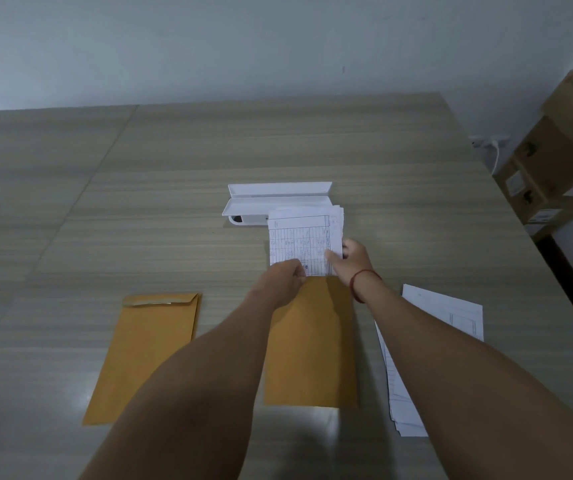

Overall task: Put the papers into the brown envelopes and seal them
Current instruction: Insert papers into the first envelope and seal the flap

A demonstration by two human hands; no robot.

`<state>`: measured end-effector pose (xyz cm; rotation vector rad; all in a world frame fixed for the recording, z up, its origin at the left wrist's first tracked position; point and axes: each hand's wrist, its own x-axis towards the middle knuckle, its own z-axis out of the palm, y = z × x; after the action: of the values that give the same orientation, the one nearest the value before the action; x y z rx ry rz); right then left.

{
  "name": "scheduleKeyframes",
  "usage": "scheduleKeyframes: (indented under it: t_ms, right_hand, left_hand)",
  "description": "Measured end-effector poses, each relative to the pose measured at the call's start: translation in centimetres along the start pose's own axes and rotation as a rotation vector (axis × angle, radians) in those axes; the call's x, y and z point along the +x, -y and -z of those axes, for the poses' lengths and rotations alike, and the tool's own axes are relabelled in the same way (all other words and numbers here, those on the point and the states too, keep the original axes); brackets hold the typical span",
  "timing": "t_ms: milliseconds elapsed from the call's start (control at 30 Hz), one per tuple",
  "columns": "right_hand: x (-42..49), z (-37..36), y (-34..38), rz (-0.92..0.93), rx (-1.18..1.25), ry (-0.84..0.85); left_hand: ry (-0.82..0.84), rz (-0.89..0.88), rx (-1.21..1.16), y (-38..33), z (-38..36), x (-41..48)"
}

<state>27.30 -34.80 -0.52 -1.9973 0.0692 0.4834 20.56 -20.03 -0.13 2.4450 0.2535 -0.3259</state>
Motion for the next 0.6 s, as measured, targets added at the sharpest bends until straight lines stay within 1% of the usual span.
scheduleKeyframes:
  t_ms: [67, 167, 233, 333, 400, 533, 600]
  right_hand:
    - [0.0, 0.0, 0.3, -0.001, -0.075, -0.009]
    - [-0.5, -0.3, -0.8, -0.019, -0.224, 0.037]
    - [-0.4, -0.4, -1.5, -0.027, -0.201, 0.026]
    - [0.1, -0.2, -1.0, -0.015, -0.118, -0.036]
    - [0.0, -0.1, -0.5, -0.002, -0.142, -0.059]
    - [-1.3, -0.3, -1.6, -0.013, -0.317, 0.011]
    - [-1.5, -0.2, -1.8, -0.006, -0.249, 0.030]
  left_hand:
    - [-0.031, 0.015, -0.028, 0.0, 0.0, 0.0]
    - [-0.068, 0.014, -0.040, -0.1, -0.1, -0.1]
    - [-0.063, -0.003, -0.009, -0.2, -0.2, -0.2]
    - [-0.055, -0.011, -0.009, -0.1, -0.3, -0.4]
    - [-0.076, -0.006, -0.032, 0.0, -0.3, -0.3]
    - [-0.093, 0.002, -0.039, 0.4, -0.7, -0.4]
    - [-0.070, -0.008, -0.030, 0.5, -0.9, -0.6]
